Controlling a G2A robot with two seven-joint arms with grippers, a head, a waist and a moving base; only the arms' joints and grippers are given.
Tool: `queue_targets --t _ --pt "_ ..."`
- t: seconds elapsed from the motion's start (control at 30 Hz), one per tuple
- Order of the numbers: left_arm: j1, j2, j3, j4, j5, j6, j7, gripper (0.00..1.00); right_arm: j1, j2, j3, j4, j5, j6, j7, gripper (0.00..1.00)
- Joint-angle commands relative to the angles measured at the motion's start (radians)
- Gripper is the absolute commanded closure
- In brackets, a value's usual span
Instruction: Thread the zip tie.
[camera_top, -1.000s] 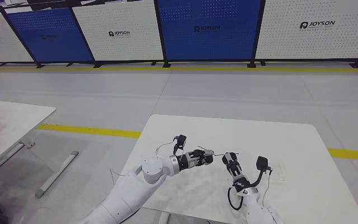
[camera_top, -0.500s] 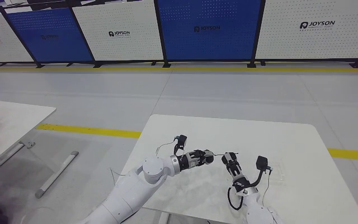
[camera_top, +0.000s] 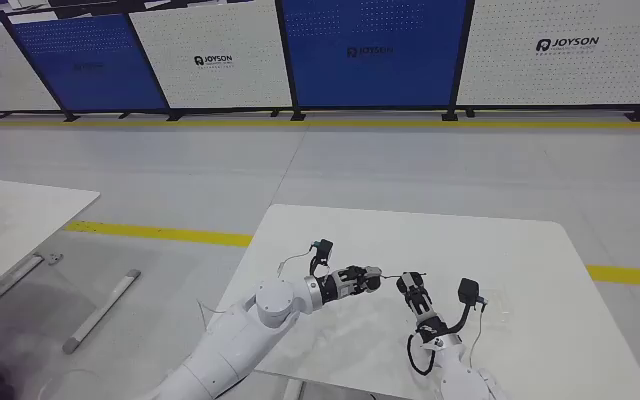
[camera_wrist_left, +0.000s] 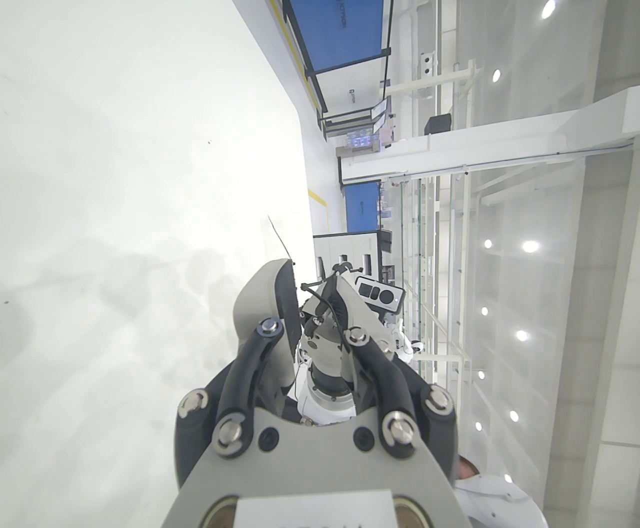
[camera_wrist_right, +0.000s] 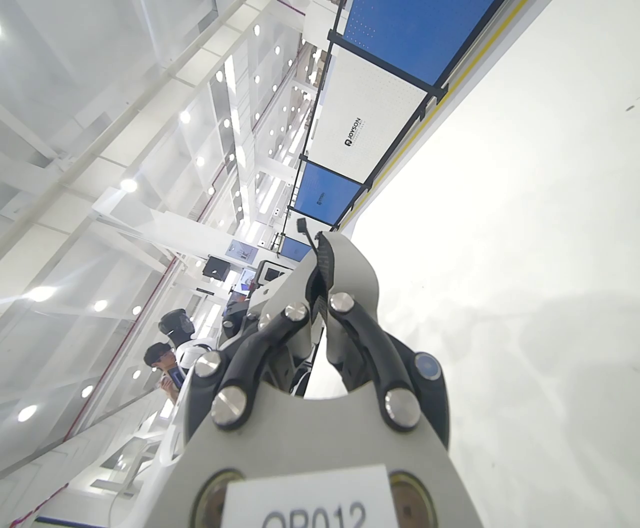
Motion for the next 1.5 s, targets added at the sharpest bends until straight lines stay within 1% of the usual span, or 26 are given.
queue_targets --t 0.0,0.03,0.07,0.2,0.27,0.3,0.53,0.97,1.13,1.33,1.37,1.43,1.47 --pt "0.000 0.000 0.000 0.000 0.001 0.001 -0.001 0.89 0.000 -0.001 0.001 0.001 0.000 0.000 0.001 1.00" --pt "0.000 -0.001 -0.001 0.001 0.001 0.002 -0.002 0.93 0.000 -0.001 0.001 0.001 0.000 0.000 0.001 1.00" --pt "0.001 -0.001 -0.001 0.001 0.001 0.002 -0.003 0.95 0.000 -0.001 0.001 0.001 -0.001 -0.001 0.002 1.00" --pt "0.002 -0.001 -0.003 0.000 0.001 0.002 -0.006 0.98 0.000 -0.002 0.002 0.001 -0.002 -0.002 0.002 1.00" --pt "0.002 -0.002 -0.003 0.000 -0.001 0.002 -0.008 0.98 0.000 -0.003 0.002 0.001 -0.001 -0.002 0.002 1.00" --pt "0.002 -0.002 -0.004 0.001 -0.001 0.002 -0.009 1.00 -0.001 -0.003 0.003 0.001 -0.002 -0.002 0.001 1.00" --pt "0.005 -0.002 -0.005 -0.002 0.002 0.002 -0.018 1.00 -0.001 -0.004 0.004 0.002 -0.001 -0.004 0.006 1.00" --pt "0.008 -0.002 -0.011 -0.008 0.006 -0.002 -0.046 1.00 0.014 -0.008 0.008 0.019 0.030 -0.007 0.050 1.00" --pt "0.010 -0.001 -0.015 -0.010 0.004 -0.007 -0.049 1.00 0.019 -0.007 0.008 0.026 0.027 -0.017 0.078 1.00" --pt "0.010 -0.002 -0.019 -0.012 0.004 -0.007 -0.049 1.00 0.023 -0.008 0.010 0.028 0.036 -0.024 0.088 1.00" --pt "0.010 -0.002 -0.019 -0.012 0.006 -0.005 -0.048 1.00 0.023 -0.008 0.011 0.028 0.039 -0.028 0.091 0.86" --pt "0.009 -0.002 -0.019 -0.013 0.009 -0.001 -0.048 1.00 0.022 -0.008 0.013 0.028 0.042 -0.030 0.090 0.62" --pt "0.010 -0.002 -0.019 -0.013 0.010 0.001 -0.047 1.00 0.021 -0.008 0.014 0.027 0.043 -0.031 0.087 0.56"
